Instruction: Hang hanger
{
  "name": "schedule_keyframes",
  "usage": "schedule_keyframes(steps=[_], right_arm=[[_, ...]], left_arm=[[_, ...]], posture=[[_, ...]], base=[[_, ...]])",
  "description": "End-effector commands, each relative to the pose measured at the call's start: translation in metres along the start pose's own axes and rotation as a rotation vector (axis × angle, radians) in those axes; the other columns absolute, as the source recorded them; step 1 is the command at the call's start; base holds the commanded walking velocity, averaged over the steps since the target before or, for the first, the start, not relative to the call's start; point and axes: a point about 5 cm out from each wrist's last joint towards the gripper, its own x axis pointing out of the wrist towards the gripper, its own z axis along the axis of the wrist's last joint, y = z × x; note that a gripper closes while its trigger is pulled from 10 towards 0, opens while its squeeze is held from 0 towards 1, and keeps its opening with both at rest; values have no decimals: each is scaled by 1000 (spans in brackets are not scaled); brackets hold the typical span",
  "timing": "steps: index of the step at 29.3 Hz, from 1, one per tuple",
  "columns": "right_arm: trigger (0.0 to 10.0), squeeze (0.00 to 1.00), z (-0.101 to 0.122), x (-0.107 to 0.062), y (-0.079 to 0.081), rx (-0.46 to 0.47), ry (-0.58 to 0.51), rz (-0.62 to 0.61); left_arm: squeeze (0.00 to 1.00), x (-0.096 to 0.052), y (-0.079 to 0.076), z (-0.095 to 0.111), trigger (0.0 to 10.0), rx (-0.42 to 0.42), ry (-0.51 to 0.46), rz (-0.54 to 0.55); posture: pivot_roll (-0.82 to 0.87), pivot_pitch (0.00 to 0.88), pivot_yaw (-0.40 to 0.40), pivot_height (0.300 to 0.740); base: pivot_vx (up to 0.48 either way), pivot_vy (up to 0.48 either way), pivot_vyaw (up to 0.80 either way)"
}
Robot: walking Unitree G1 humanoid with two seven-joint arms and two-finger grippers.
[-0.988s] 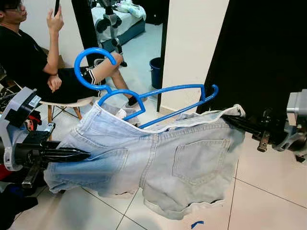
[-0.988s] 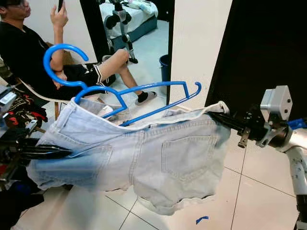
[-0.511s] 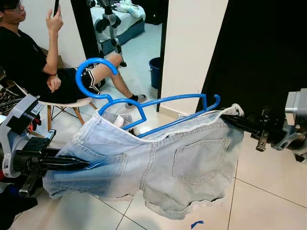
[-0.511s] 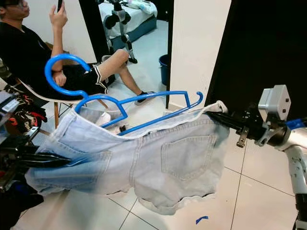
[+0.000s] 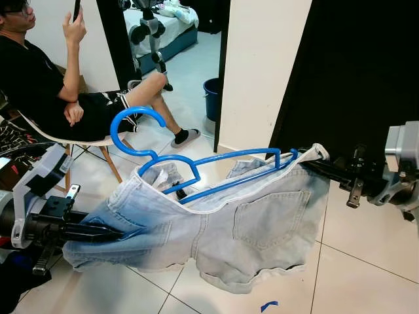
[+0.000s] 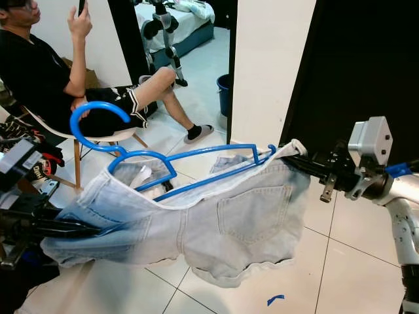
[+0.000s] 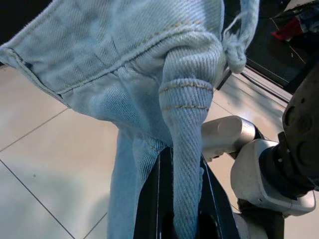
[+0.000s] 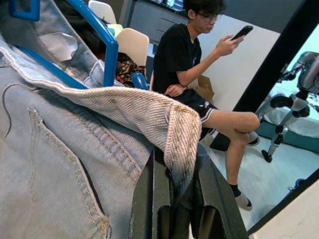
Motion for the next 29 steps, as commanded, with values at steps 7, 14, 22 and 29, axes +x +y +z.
schedule_keyframes(steps=[7,14,22,29], right_arm=[[10000,0,14,-22,-16,-33,3,-103],[10000,0,13,-22,-15,-29,3,-100],[10000,0,14,-21,-15,-29,-1,-94],[10000,0,25,-21,-15,-44,-28,-75]], left_arm=[[0,-22,7,-4,9294,-25,95,122],[0,-24,8,-5,9176,-25,91,135],[0,-22,8,-10,9137,-35,99,127],[0,-19,11,-24,8941,-46,181,147]], posture=[[84,72,5,740],[84,72,4,740],[82,72,4,740],[78,79,7,740]], base=[[0,0,0],[0,0,0],[0,0,0],[0,0,0]])
